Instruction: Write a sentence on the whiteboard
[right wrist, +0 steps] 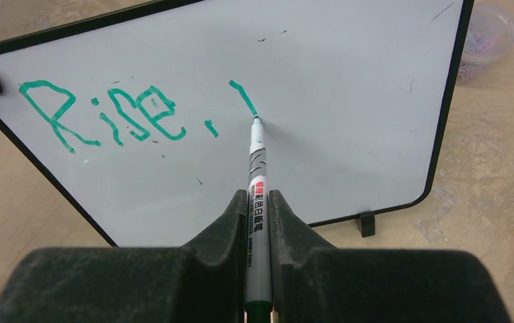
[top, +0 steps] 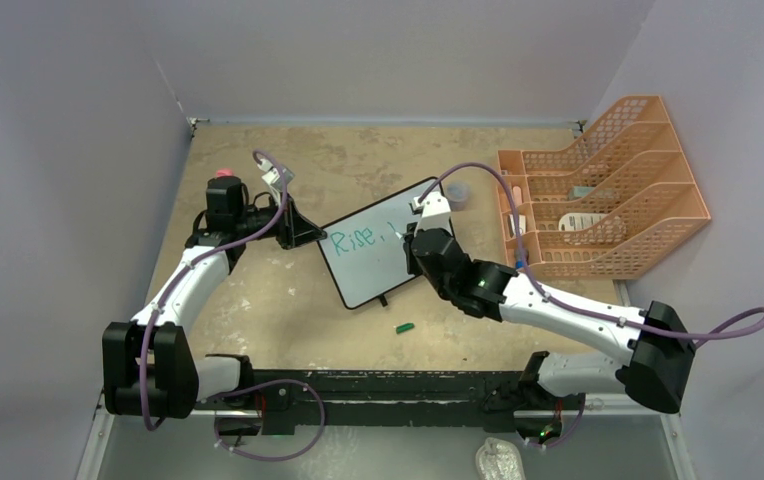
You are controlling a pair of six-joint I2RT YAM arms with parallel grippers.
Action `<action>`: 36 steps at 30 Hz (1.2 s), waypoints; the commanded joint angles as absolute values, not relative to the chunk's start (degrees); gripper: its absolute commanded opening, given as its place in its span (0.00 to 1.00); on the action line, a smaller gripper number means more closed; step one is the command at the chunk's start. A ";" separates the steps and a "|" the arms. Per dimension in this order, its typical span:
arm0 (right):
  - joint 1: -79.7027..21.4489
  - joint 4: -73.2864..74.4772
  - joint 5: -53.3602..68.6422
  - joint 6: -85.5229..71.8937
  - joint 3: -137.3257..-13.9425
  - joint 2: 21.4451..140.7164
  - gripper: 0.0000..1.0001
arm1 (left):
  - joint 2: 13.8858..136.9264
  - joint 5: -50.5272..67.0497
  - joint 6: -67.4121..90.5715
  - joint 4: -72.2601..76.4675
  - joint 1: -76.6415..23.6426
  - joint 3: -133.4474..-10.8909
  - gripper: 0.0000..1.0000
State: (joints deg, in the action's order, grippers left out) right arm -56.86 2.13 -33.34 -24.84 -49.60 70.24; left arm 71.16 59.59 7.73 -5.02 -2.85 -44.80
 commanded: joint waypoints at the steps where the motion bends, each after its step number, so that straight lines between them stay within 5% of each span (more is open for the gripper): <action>1: -56.60 -1.71 -34.14 -23.45 -52.71 70.93 0.00 | 71.76 57.99 5.36 -5.36 -3.08 -46.28 0.00; 36: -56.16 -2.21 -37.46 -23.73 -53.45 70.58 0.00 | 71.46 57.90 5.36 -5.38 -3.08 -46.29 0.00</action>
